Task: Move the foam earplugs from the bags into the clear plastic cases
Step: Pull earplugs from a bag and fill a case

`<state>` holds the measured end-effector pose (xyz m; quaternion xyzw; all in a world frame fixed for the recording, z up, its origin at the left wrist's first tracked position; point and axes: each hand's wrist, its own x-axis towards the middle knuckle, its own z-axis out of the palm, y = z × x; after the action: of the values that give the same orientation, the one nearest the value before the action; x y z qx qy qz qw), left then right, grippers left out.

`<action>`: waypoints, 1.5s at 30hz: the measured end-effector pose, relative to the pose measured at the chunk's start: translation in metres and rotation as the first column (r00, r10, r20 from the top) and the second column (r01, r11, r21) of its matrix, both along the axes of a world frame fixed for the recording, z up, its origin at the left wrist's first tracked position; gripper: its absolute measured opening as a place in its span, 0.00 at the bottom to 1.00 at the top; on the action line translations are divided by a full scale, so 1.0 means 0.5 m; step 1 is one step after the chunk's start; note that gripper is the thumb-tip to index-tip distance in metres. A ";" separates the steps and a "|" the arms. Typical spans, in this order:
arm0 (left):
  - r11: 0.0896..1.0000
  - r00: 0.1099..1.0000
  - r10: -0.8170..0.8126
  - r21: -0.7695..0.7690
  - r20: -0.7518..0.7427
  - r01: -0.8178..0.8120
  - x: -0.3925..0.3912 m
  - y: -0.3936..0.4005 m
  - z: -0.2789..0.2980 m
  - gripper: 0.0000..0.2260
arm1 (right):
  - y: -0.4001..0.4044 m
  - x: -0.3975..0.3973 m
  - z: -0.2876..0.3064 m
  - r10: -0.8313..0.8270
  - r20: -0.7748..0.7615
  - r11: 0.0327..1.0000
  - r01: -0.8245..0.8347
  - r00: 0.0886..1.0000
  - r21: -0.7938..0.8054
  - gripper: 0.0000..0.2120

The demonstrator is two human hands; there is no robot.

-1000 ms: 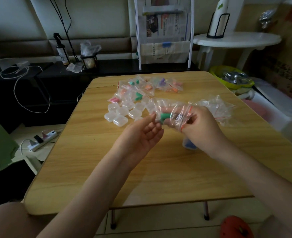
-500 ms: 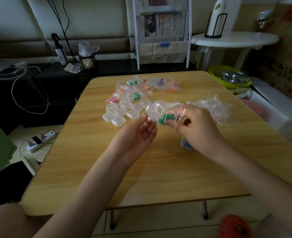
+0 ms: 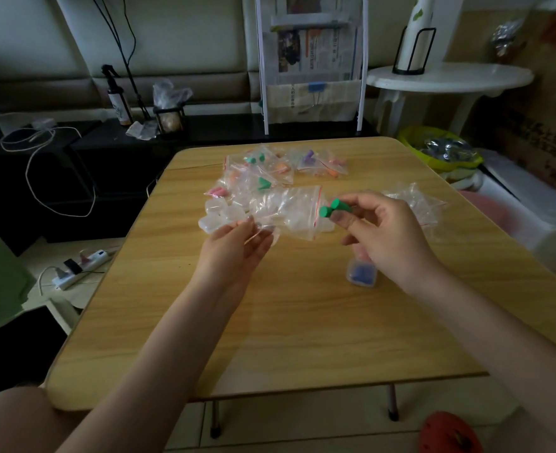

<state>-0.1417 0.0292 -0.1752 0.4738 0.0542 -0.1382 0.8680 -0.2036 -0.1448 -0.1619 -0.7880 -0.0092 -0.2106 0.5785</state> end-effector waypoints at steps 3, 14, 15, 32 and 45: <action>0.998 1.000 -0.010 -0.062 0.002 0.010 0.004 0.005 0.004 0.02 | -0.004 0.001 0.001 0.137 -0.134 0.972 -0.107 0.982 0.209 0.11; 0.893 0.926 0.018 0.410 0.377 -0.184 -0.018 0.002 0.001 0.12 | -0.038 0.010 -0.001 -0.087 -0.165 0.977 0.117 0.982 0.181 0.07; 0.881 0.920 0.012 0.431 0.391 -0.195 -0.018 0.003 0.002 0.12 | -0.057 0.015 -0.001 -0.177 -0.145 0.968 0.199 0.973 0.153 0.07; 0.581 0.498 -0.364 0.610 0.787 -0.538 -0.039 -0.010 -0.005 0.08 | -0.189 -0.005 -0.023 -0.577 0.123 0.568 0.505 0.807 -0.650 0.10; 0.745 0.537 -0.417 0.615 0.733 -0.260 -0.080 -0.045 -0.015 0.12 | -0.009 -0.048 -0.013 0.162 -0.313 0.945 -0.238 0.936 -0.224 0.11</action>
<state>-0.1818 0.0065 -0.1825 0.7560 -0.3464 0.0927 0.5477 -0.2277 -0.1494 -0.1686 -0.8737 -0.0322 -0.0291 0.4845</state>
